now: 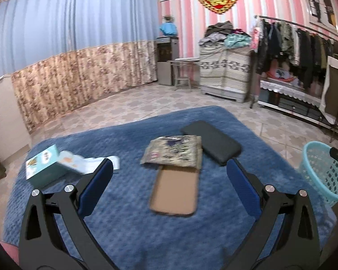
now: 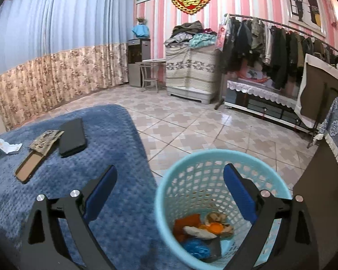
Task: Collect trash
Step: 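Move both open tools back over the rug toward the patterned packet, then grasp the patterned snack packet with the right tool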
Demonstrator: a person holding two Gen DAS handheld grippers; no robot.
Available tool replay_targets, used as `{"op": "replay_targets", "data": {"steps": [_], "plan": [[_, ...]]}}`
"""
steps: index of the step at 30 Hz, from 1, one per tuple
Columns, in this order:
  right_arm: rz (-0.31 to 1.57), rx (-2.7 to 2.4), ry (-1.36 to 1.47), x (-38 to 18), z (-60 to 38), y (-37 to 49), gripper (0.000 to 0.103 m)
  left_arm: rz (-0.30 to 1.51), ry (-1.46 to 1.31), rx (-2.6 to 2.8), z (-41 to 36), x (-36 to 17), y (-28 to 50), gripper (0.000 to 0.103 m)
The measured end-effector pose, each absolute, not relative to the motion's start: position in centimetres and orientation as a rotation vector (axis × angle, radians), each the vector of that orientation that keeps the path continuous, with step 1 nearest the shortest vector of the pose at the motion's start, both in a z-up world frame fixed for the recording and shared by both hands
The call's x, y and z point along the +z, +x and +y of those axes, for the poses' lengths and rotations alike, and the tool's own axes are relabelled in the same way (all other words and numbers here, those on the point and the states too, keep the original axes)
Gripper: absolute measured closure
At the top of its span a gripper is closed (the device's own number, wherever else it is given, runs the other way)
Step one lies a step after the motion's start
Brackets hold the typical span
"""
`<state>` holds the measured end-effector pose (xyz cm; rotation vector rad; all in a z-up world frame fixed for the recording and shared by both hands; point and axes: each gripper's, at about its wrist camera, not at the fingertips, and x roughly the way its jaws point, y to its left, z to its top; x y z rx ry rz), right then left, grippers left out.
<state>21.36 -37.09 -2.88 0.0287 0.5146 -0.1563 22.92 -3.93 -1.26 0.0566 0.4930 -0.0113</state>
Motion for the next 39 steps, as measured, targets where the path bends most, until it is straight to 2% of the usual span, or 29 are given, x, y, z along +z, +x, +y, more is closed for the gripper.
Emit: {"op": "replay_targets", "data": {"steps": [22,39], "plan": [[0.549,0.03,-0.075,-4.4,-27.9,25.2,0.01,0.551,-0.027,0.179,6.7,-3.9,22.9,0.006],[0.637,0.282,-0.16,-8.0,-14.6,34.8,0.01,0.604,-0.081,0.309,13.5,-7.3,24.5,0.006]]}}
